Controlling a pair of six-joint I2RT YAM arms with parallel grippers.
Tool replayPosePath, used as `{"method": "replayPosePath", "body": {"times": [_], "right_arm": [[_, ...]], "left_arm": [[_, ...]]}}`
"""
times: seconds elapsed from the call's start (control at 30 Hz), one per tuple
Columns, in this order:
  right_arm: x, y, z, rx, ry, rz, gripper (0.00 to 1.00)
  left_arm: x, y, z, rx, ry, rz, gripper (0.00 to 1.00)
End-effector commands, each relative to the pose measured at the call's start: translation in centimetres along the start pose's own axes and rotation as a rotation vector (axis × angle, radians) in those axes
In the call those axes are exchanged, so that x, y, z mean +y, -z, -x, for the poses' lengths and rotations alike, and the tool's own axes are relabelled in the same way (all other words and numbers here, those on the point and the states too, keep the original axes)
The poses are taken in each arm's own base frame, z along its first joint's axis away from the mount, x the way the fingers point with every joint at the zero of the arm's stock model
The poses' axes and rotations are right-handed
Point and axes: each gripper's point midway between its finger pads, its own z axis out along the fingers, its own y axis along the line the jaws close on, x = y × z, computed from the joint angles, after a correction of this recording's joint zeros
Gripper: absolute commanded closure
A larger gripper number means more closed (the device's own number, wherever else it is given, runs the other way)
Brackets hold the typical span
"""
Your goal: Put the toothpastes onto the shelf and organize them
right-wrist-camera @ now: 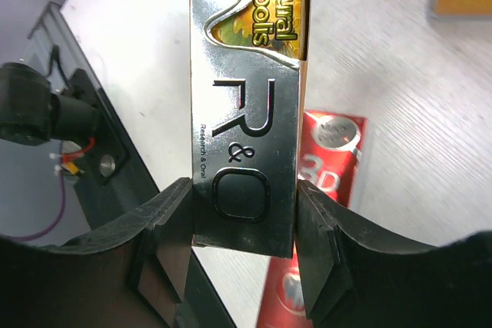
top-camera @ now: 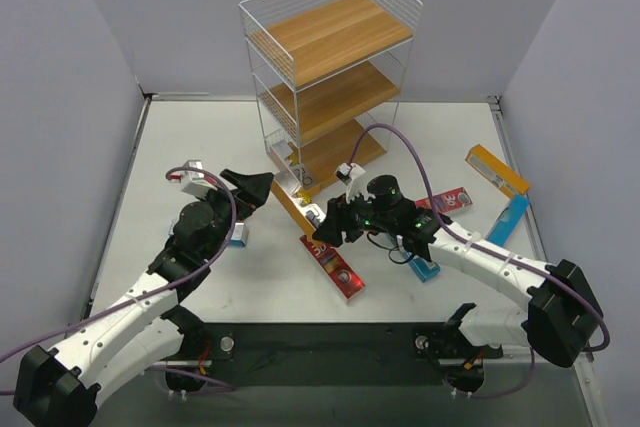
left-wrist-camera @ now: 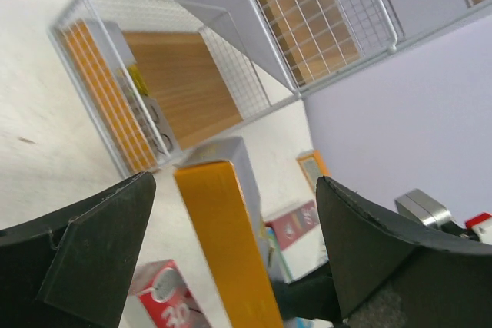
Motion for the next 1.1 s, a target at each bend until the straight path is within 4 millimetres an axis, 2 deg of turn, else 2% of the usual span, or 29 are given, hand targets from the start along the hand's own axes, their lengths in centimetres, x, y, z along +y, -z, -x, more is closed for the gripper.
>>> {"method": "replayPosePath", "body": {"times": [0.0,0.1,0.23,0.3,0.37,0.4,0.43,0.53,0.57,0.6,0.67,0.73,0.77,0.8,0.83,0.93,0.97,1.0,1.07], "right_arm": [[-2.9,2.3,-0.9,0.008,0.043,-0.145,0.76],[-5.3,3.6,-1.9,0.031,0.034,-0.241,0.77],[-8.1,5.0,-1.2,0.011,0.042,-0.348,0.77],[-9.4,5.4,-1.8,0.046,0.041,-0.402,0.78],[-10.6,5.5,-0.8,0.040,0.073,-0.445,0.78],[-11.2,5.2,-0.7,0.058,0.085,-0.460,0.78],[-11.6,5.2,0.6,0.048,0.124,-0.481,0.78],[-13.3,4.3,1.6,0.062,0.172,-0.520,0.78],[-13.7,4.0,3.4,0.014,0.186,-0.531,0.78],[-14.4,3.3,3.3,0.028,0.189,-0.535,0.78],[-15.1,2.7,5.2,-0.007,0.206,-0.544,0.78],[-16.0,1.8,5.7,-0.005,0.195,-0.544,0.78],[-15.9,1.4,7.0,-0.033,0.202,-0.533,0.78],[-16.6,0.8,6.9,-0.026,0.195,-0.536,0.77],[-16.8,0.4,7.1,-0.027,0.196,-0.535,0.77],[-17.9,-0.8,8.1,-0.038,0.192,-0.535,0.76],[-18.4,-1.5,7.8,-0.023,0.187,-0.533,0.75],[-18.3,-1.9,8.6,-0.035,0.188,-0.523,0.74],[-19.1,-2.6,8.3,-0.018,0.180,-0.525,0.72]], "left_arm": [[0.5,1.3,4.9,-0.159,-0.235,0.083,0.03],[1.0,2.7,6.9,-0.203,-0.405,0.129,0.03],[1.8,4.5,9.2,-0.258,-0.608,0.178,0.03],[2.0,5.2,9.8,-0.276,-0.664,0.180,0.03],[2.8,5.6,10.1,-0.283,-0.737,0.210,0.03],[2.9,5.8,10.3,-0.289,-0.755,0.212,0.03],[3.1,5.9,10.3,-0.286,-0.797,0.219,0.03],[3.8,5.8,9.9,-0.271,-0.852,0.226,0.03],[3.9,5.8,9.9,-0.273,-0.856,0.225,0.03],[4.6,5.6,9.4,-0.257,-0.871,0.231,0.03],[5.1,5.3,8.7,-0.240,-0.885,0.227,0.03],[6.2,5.0,7.7,-0.213,-0.896,0.232,0.03],[6.3,4.8,7.5,-0.212,-0.889,0.227,0.03],[7.4,4.6,6.6,-0.186,-0.900,0.232,0.03],[7.6,4.6,6.4,-0.185,-0.906,0.229,0.03],[7.2,4.3,6.5,-0.187,-0.919,0.219,0.03],[7.2,4.2,6.5,-0.189,-0.926,0.220,0.03],[7.2,4.1,6.6,-0.192,-0.933,0.226,0.03],[7.2,4.0,6.8,-0.194,-0.941,0.231,0.03]]}}
